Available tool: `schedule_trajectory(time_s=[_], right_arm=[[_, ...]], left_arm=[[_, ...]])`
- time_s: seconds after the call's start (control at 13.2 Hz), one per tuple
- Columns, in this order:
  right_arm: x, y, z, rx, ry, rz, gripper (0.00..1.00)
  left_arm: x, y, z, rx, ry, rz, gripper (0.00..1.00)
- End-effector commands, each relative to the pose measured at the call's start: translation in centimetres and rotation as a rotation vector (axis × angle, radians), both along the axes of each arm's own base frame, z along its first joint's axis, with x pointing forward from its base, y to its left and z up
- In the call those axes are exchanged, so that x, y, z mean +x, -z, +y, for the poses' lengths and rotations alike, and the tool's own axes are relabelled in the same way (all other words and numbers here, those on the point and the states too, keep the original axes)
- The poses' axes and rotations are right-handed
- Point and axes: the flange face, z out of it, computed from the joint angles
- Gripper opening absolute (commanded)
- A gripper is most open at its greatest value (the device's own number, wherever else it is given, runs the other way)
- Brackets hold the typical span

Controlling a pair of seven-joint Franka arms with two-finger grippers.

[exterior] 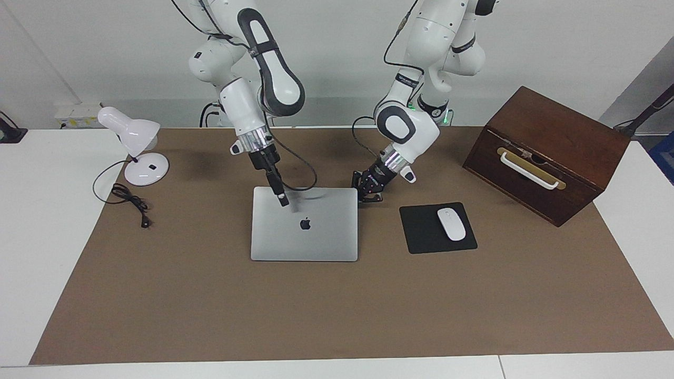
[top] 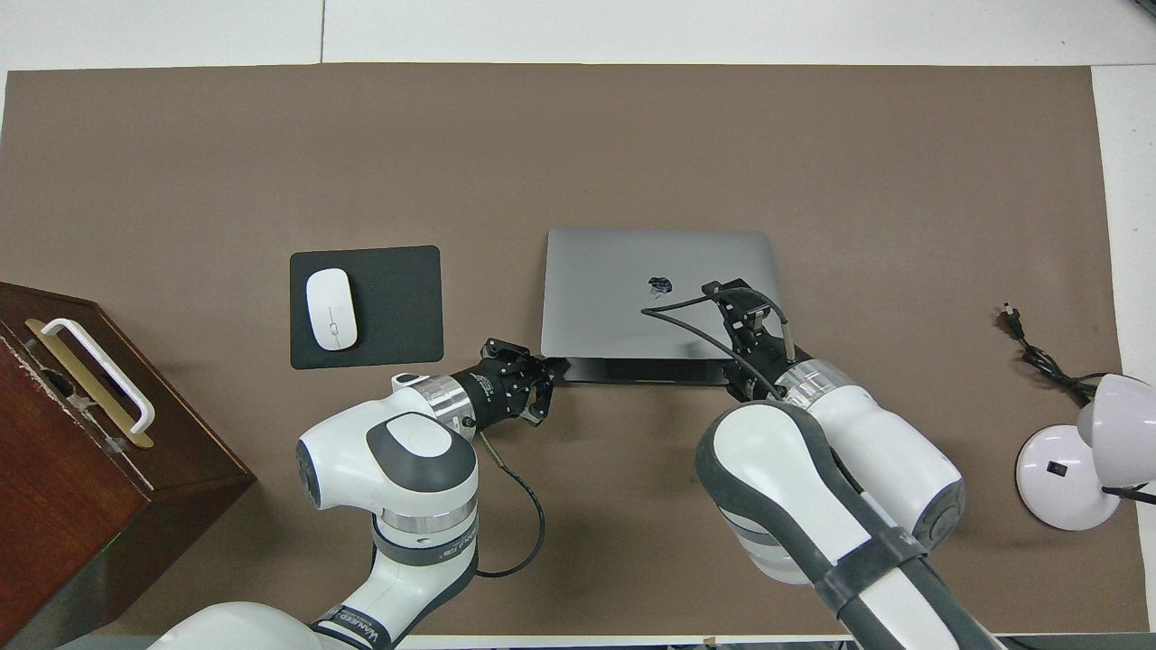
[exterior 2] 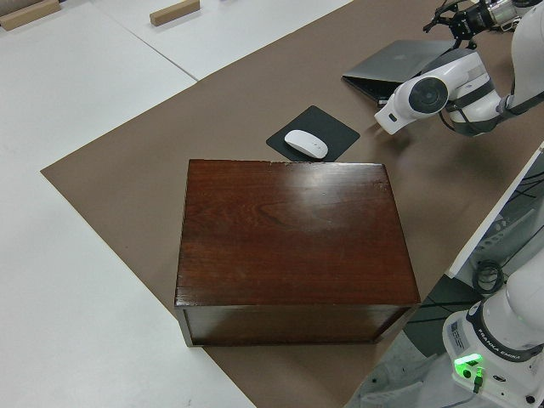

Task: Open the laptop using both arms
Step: 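Lift the laptop lid upward and away with the right gripper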

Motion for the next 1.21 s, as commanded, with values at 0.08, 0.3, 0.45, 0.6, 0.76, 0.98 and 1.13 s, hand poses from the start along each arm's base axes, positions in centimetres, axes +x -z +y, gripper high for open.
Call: schedule_trajectory(time_s=[0.08,0.3,0.45,0.6,0.76,0.98,1.13], right_arm=[[2.6,-1.3,0.4,0.028,-0.006,-0.038,1.0],[3.4,-1.8,0.9,0.029,-0.007,-0.055,1.0],[4.2,-2.2,0.8,0.029,-0.001,-0.069,1.0],[5.1,-2.9,0.9,0.046,-0.008,-0.083,1.0],[6.0,-3.6,1.2,0.051,-0.014,-0.101,1.0],[7.5,-4.4,1.0,0.064,-0.02,-0.119,1.0],[8.3,-4.8,0.8,0.071,-0.021,-0.129,1.0]], left_arm=[[0.4,2.0,0.9,0.037,-0.008,0.001,0.0],[0.5,2.0,0.9,0.037,-0.008,0.0,0.0],[0.5,2.0,1.0,0.038,-0.01,0.0,0.0],[0.5,2.0,0.9,0.037,-0.01,0.001,0.0],[0.5,2.0,1.0,0.037,-0.01,0.0,0.0],[0.5,2.0,1.0,0.037,-0.01,0.0,0.0],[0.5,2.0,1.0,0.037,-0.01,0.0,0.0]])
